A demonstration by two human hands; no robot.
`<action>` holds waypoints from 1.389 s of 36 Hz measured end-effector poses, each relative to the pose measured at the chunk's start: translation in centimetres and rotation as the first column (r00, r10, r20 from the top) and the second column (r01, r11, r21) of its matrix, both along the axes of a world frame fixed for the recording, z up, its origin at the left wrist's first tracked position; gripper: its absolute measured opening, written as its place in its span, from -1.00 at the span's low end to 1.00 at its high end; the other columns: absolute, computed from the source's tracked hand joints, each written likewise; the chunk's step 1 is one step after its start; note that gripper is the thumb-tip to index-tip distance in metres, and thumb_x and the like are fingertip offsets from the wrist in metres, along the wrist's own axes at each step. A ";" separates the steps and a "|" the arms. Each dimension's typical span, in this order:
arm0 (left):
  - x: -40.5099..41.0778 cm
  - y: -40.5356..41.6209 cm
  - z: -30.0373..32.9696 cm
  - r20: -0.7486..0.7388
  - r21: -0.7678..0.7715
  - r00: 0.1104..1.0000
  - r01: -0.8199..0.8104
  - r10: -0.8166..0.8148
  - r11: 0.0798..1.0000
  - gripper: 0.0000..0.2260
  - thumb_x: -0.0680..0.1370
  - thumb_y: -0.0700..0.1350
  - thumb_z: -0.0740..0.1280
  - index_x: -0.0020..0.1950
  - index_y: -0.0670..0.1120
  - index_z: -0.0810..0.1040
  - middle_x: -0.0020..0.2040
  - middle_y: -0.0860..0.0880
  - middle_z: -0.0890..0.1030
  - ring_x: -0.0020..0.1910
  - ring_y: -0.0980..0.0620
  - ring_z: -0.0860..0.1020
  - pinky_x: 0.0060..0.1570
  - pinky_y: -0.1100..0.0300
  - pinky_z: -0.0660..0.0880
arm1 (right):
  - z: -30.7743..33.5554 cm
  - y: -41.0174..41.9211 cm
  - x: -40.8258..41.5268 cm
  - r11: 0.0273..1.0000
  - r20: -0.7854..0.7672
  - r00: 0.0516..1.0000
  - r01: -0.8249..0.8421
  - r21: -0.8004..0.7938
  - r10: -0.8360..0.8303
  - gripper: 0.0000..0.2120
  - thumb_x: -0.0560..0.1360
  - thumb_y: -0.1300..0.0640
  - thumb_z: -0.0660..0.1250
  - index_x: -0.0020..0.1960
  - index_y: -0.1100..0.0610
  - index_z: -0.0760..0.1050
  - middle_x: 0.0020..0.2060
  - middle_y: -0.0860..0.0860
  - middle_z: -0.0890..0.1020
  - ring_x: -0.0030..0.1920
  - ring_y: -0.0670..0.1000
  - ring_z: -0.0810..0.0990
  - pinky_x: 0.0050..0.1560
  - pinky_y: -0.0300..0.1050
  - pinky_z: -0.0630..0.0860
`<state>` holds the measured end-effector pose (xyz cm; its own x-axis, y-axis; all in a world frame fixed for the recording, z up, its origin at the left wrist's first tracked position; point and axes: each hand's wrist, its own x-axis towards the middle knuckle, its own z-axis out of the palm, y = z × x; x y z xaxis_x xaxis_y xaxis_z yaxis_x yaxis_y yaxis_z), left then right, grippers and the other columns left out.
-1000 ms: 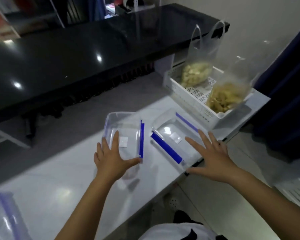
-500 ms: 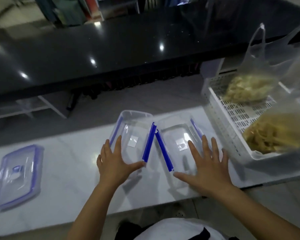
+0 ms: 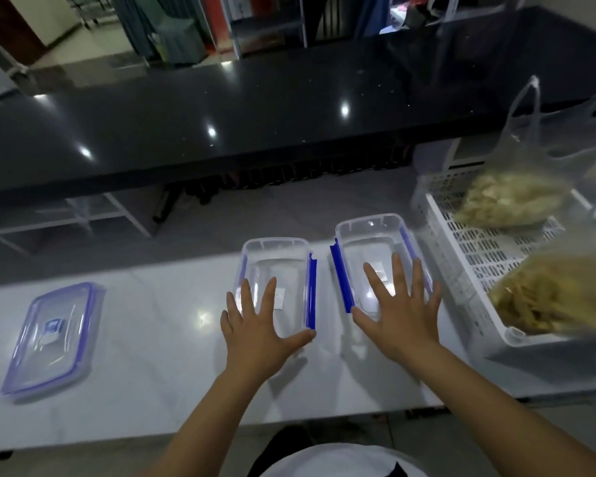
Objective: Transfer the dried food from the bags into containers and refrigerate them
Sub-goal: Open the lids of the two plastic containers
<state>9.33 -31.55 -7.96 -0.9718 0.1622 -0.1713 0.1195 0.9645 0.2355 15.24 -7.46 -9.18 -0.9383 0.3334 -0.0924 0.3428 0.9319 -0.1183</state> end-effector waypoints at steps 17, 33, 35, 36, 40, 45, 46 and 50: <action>-2.5 0.2 0.5 0.072 0.022 0.997 -0.011 0.009 1.000 0.16 0.05 0.73 -0.08 0.55 0.27 -0.28 0.62 -0.08 -0.30 0.60 -0.23 -0.19 0.52 -0.24 -0.01 | -0.1 2.5 -0.4 0.998 0.038 0.998 0.056 0.027 -0.057 -0.23 0.40 -0.53 -0.24 0.55 -0.32 -0.29 0.62 -0.03 -0.24 0.58 0.13 -0.37 0.48 0.40 -0.26; -2.8 0.1 0.8 0.110 0.178 0.994 -0.028 0.008 0.984 0.14 0.18 0.65 0.18 0.56 0.23 -0.32 0.62 -0.07 -0.31 0.60 -0.20 -0.25 0.52 -0.24 -0.05 | 0.9 2.2 0.1 0.997 0.037 0.998 0.048 -0.053 -0.046 -0.22 0.41 -0.57 -0.19 0.56 -0.34 -0.23 0.61 -0.10 -0.24 0.58 0.00 -0.34 0.50 0.37 -0.28; -2.8 -0.1 0.8 0.112 0.225 0.994 -0.020 -0.006 0.974 0.14 0.18 0.64 0.19 0.53 0.26 -0.36 0.61 -0.04 -0.32 0.59 -0.18 -0.28 0.52 -0.24 -0.09 | 1.5 1.9 0.6 0.996 -0.004 0.998 0.055 -0.076 -0.055 -0.20 0.41 -0.58 -0.17 0.56 -0.32 -0.22 0.62 -0.11 -0.22 0.58 -0.02 -0.35 0.51 0.35 -0.28; -2.7 0.0 0.8 0.109 0.246 0.994 -0.005 -0.022 0.969 0.12 0.18 0.64 0.18 0.52 0.27 -0.37 0.61 -0.02 -0.32 0.59 -0.17 -0.28 0.52 -0.24 -0.11 | 2.0 1.7 1.0 0.995 -0.029 0.997 0.063 -0.079 -0.065 -0.20 0.41 -0.59 -0.16 0.57 -0.32 -0.21 0.62 -0.12 -0.21 0.58 -0.03 -0.34 0.52 0.33 -0.28; -2.2 1.0 1.8 0.027 0.323 0.991 0.118 -0.133 0.939 0.04 0.25 0.60 0.16 0.51 0.31 -0.36 0.63 0.01 -0.29 0.60 -0.12 -0.29 0.52 -0.19 -0.18 | 5.3 0.3 4.0 0.969 -0.175 0.969 0.138 -0.204 -0.175 -0.22 0.42 -0.56 -0.07 0.58 -0.31 -0.06 0.61 -0.17 -0.15 0.58 -0.11 -0.31 0.55 0.22 -0.23; -1.9 4.3 4.8 -0.043 0.441 0.942 0.316 -0.332 0.840 -0.06 0.37 0.49 0.26 0.54 0.30 -0.25 0.64 0.06 -0.21 0.60 -0.03 -0.26 0.52 -0.12 -0.15 | 9.9 -0.6 9.9 0.848 -0.424 0.780 0.245 -0.470 -0.460 -0.39 0.45 -0.30 0.29 0.46 -0.29 0.25 0.55 -0.24 0.19 0.58 -0.17 0.02 0.54 -0.02 0.03; -1.8 5.2 5.4 -0.047 0.476 0.922 0.359 -0.384 0.803 -0.08 0.38 0.46 0.28 0.55 0.30 -0.20 0.64 0.07 -0.20 0.60 0.00 -0.26 0.52 -0.11 -0.11 | 10.7 -0.3 11.1 0.814 -0.459 0.719 0.261 -0.519 -0.523 -0.41 0.43 -0.27 0.33 0.43 -0.28 0.29 0.51 -0.29 0.24 0.55 -0.23 0.09 0.50 -0.13 0.09; -0.7 9.2 8.3 -0.068 0.614 0.806 0.498 -0.588 0.612 -0.19 0.47 0.29 0.38 0.53 0.41 -0.10 0.63 0.19 -0.19 0.60 0.14 -0.23 0.54 -0.07 -0.03 | 12.8 3.6 15.0 0.671 -0.496 0.485 0.306 -0.675 -0.720 -0.43 0.46 -0.22 0.42 0.43 -0.19 0.39 0.43 -0.24 0.38 0.41 -0.32 0.30 0.38 -0.21 0.25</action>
